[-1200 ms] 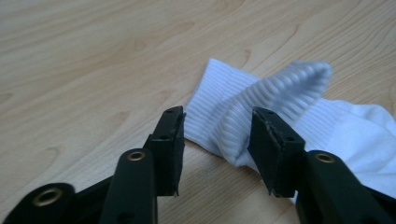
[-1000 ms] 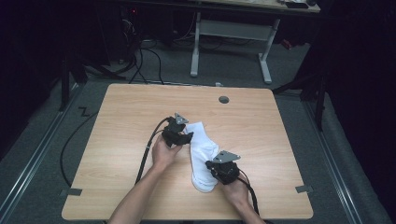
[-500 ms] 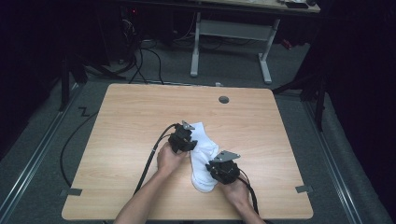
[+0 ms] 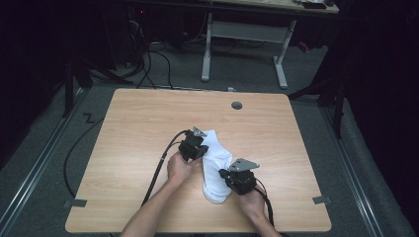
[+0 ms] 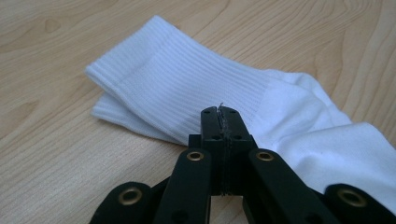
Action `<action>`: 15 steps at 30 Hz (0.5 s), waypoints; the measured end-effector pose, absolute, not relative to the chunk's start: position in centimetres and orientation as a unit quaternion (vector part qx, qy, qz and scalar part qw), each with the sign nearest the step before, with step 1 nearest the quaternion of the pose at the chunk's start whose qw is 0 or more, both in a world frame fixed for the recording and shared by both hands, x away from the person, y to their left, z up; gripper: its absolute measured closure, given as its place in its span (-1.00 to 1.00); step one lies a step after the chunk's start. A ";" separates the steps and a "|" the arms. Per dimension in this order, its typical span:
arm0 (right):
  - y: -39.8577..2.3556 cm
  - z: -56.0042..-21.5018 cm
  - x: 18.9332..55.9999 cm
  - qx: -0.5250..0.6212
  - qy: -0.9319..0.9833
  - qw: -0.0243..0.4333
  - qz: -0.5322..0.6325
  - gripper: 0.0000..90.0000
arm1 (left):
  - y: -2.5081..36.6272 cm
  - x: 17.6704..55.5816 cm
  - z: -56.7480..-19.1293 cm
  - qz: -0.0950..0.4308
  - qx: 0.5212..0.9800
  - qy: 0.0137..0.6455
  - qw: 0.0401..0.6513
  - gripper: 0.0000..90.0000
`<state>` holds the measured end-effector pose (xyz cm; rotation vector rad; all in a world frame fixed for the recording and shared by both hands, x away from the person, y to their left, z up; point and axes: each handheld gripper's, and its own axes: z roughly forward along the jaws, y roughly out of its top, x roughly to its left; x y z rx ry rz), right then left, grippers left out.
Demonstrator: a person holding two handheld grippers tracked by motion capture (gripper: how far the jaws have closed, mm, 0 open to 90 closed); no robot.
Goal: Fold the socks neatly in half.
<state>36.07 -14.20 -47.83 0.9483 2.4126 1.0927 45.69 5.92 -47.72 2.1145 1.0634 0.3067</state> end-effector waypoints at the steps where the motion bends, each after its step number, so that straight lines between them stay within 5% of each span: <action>1: -14.3 -47.6 36.0 0.333 0.844 0.163 0.387 0.94 | 5.9 45.7 -47.6 0.117 0.821 0.415 0.374 1.00; 6: -14.4 -47.5 36.0 0.339 0.847 0.158 0.378 0.73 | 6.0 45.5 -47.6 0.114 0.822 0.411 0.378 0.94; 15: -15.1 -48.5 35.7 0.346 0.852 0.155 0.361 0.52 | 6.4 42.4 -47.3 0.107 0.834 0.382 0.384 0.36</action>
